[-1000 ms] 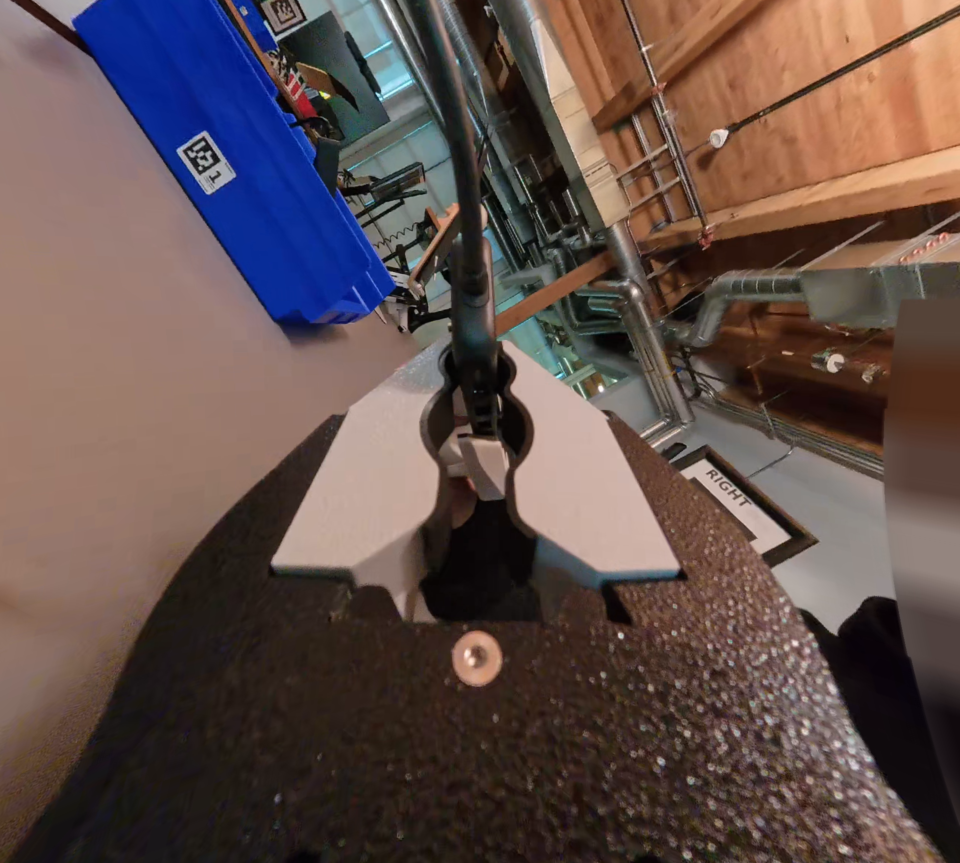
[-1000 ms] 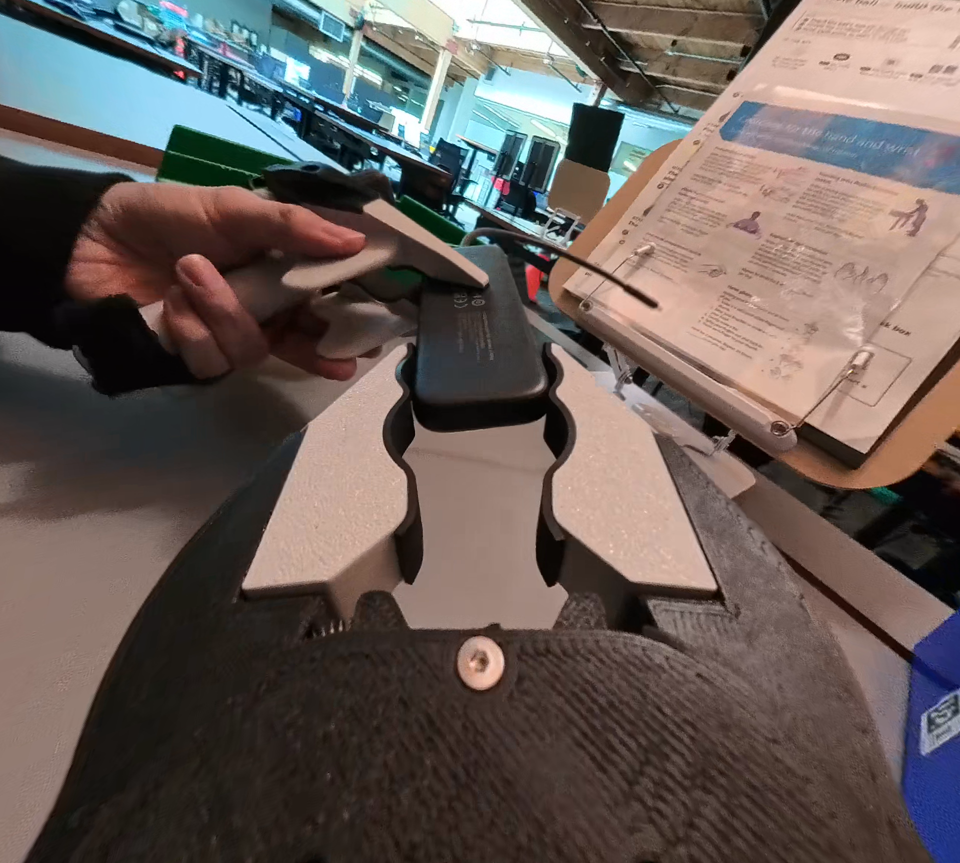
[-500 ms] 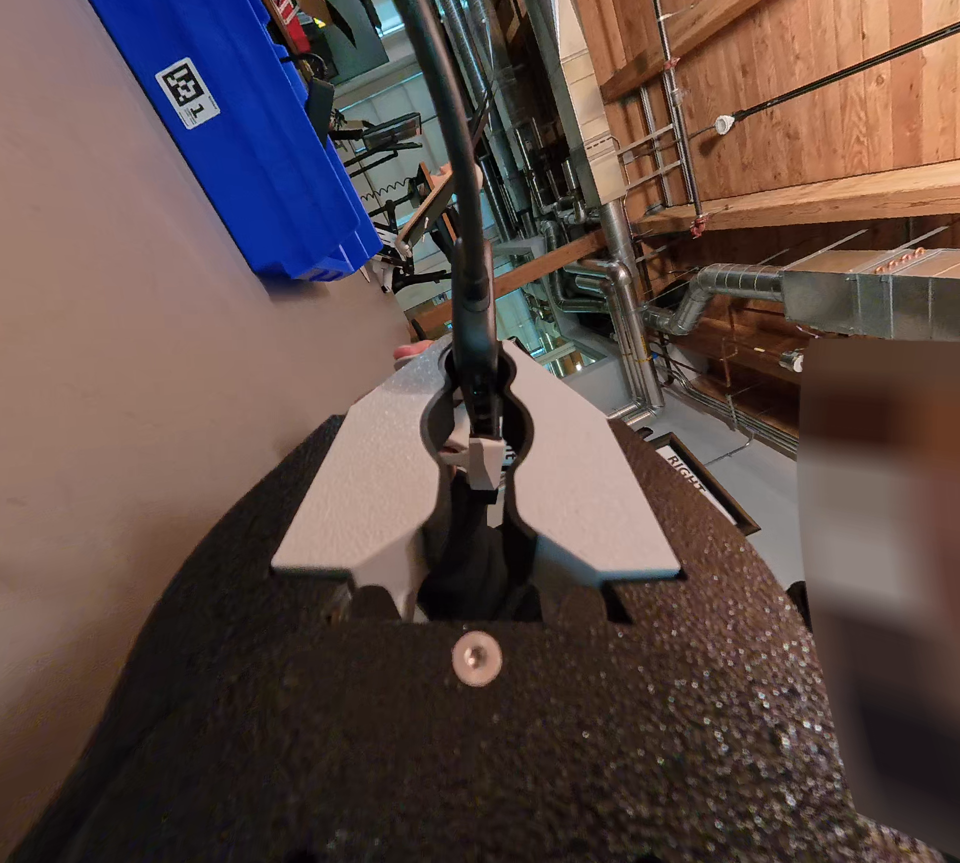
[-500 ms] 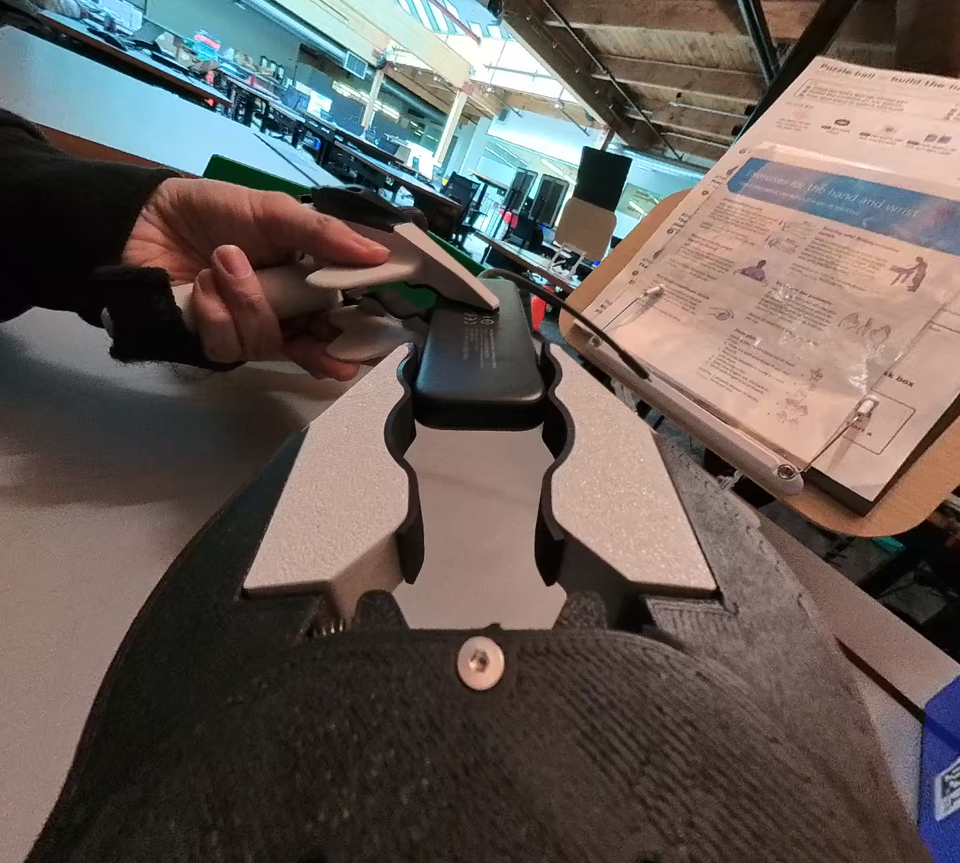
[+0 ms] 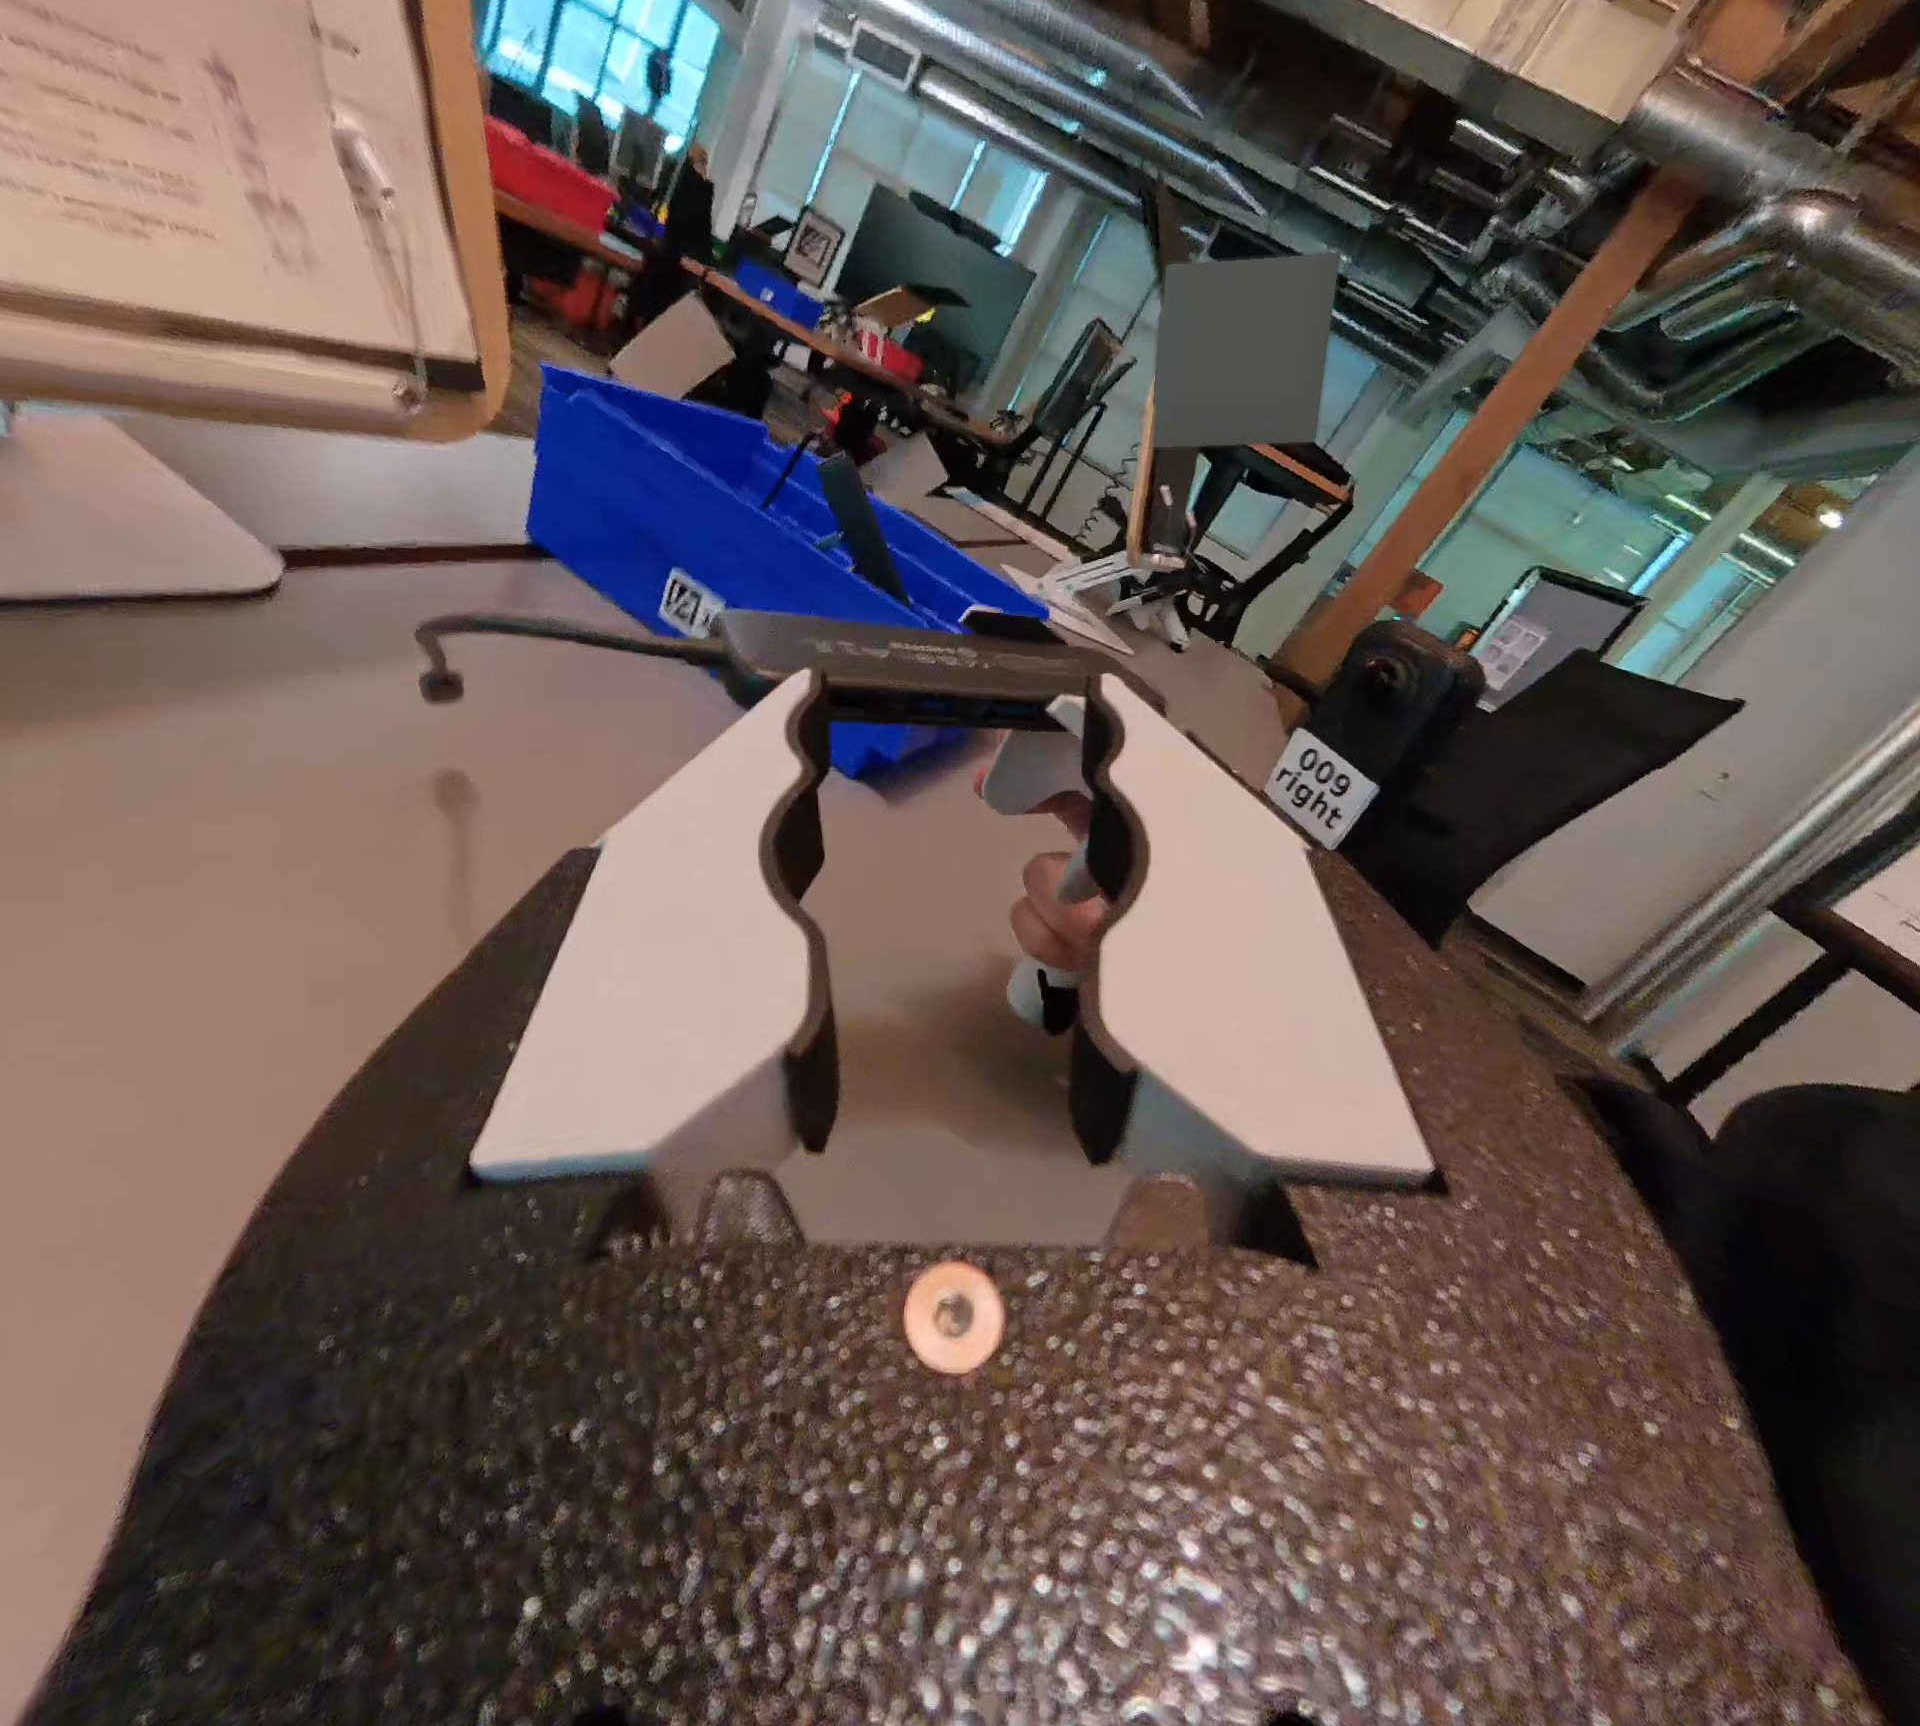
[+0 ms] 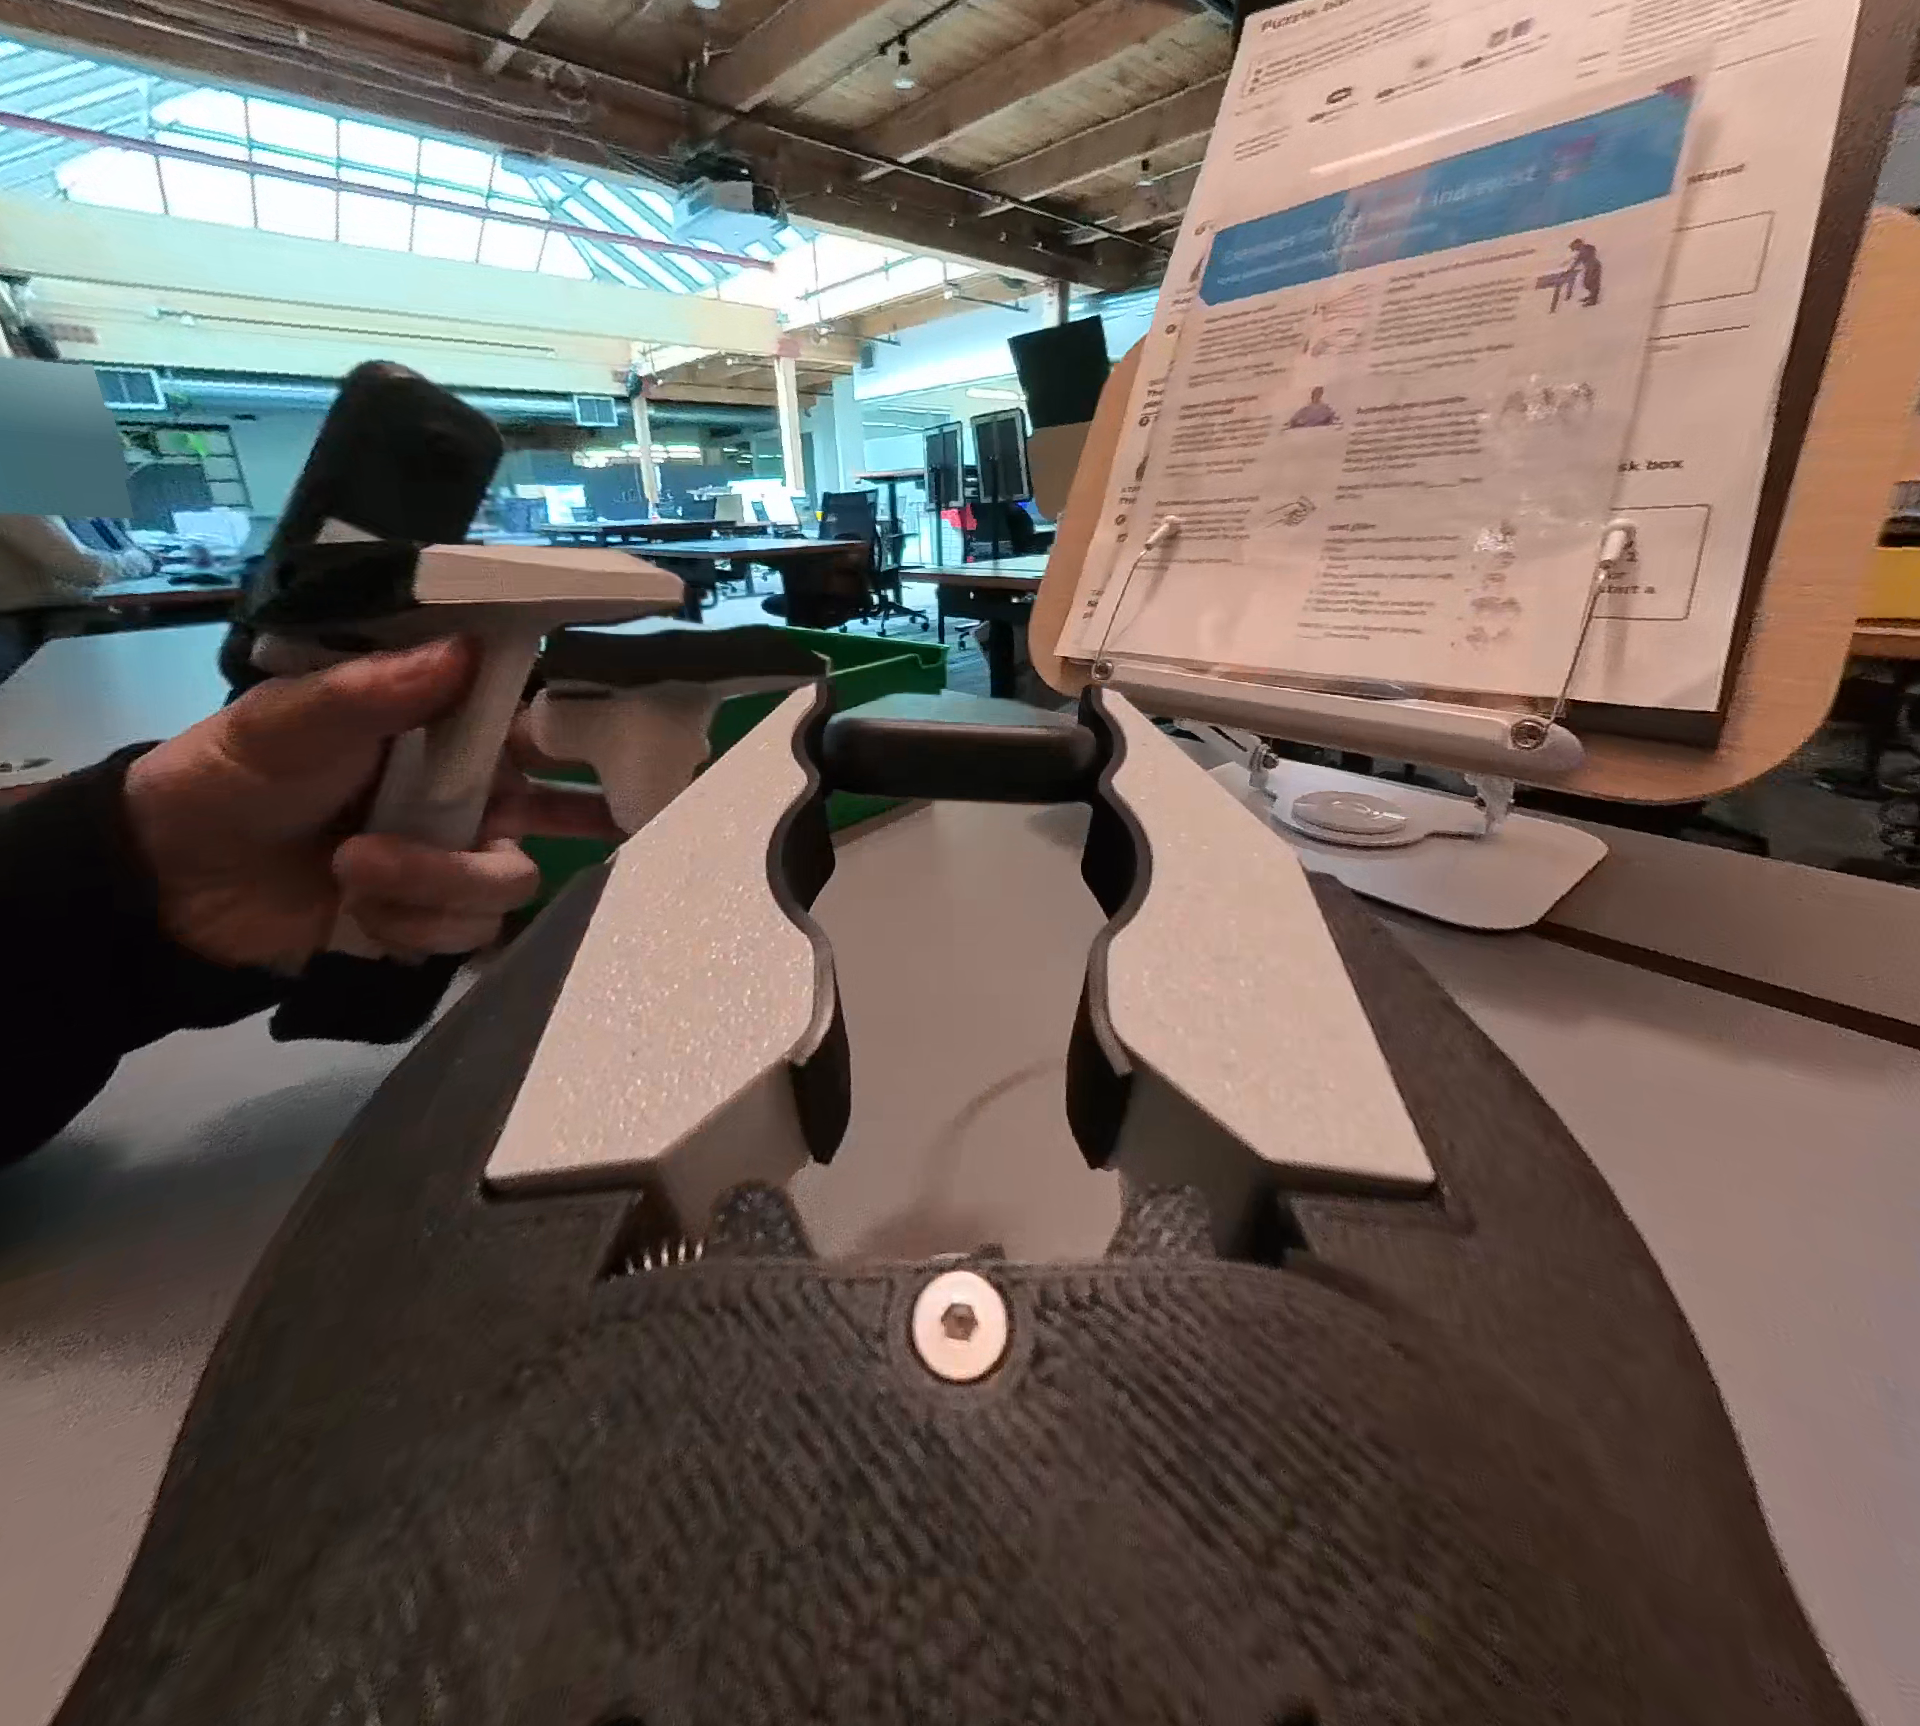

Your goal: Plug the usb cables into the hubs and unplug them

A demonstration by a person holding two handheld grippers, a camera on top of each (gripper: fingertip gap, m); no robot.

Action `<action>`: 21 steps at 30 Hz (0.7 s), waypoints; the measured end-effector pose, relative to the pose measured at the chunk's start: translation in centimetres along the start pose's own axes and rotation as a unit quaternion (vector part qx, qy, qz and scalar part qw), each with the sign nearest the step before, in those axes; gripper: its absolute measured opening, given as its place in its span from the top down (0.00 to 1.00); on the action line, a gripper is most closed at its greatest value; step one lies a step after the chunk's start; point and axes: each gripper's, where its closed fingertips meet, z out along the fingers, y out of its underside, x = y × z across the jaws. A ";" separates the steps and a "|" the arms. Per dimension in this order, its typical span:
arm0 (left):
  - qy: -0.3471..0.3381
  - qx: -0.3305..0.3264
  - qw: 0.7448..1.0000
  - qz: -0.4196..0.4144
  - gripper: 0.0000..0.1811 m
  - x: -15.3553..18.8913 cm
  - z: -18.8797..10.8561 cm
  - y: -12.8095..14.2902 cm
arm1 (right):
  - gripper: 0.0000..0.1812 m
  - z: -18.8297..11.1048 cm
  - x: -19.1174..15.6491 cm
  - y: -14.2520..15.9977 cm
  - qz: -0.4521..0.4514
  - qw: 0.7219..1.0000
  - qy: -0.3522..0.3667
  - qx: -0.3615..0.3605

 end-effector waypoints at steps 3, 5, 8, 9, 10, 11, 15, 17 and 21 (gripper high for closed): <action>-0.035 -0.053 0.995 -0.075 0.68 -2.2 0.5 2.6 | 0.75 0.1 -0.3 -0.1 -0.002 1.000 -0.002 0.003; -0.011 -0.064 0.990 -0.129 0.63 -2.1 0.8 3.7 | 0.75 0.1 -0.5 -0.4 -0.024 1.000 -0.003 0.006; 0.101 -0.032 0.962 -0.251 0.63 0.2 1.3 2.9 | 0.74 0.1 -1.6 -0.6 -0.032 0.999 -0.032 0.010; 0.118 -0.026 0.956 -0.269 0.69 0.5 1.4 2.8 | 0.74 0.2 -2.1 -0.3 -0.039 0.998 -0.042 0.007; 0.119 -0.030 0.956 -0.268 0.77 0.3 1.5 3.1 | 0.75 0.4 -2.8 0.2 -0.044 0.997 -0.058 -0.001; 0.107 -0.034 0.960 -0.258 0.81 -0.1 1.5 3.5 | 0.75 0.6 -3.2 0.7 -0.047 0.997 -0.064 -0.010; 0.106 -0.001 0.962 -0.251 0.92 -0.6 0.7 2.1 | 0.75 1.1 -3.7 3.0 -0.092 0.992 -0.067 -0.052; 0.097 -0.022 0.966 -0.240 0.93 -0.7 0.5 2.3 | 0.75 1.2 -3.7 3.6 -0.129 0.988 -0.054 -0.060; 0.100 -0.041 0.964 -0.243 0.95 -0.4 0.0 2.2 | 0.75 1.5 -4.1 3.8 -0.142 0.986 -0.052 -0.063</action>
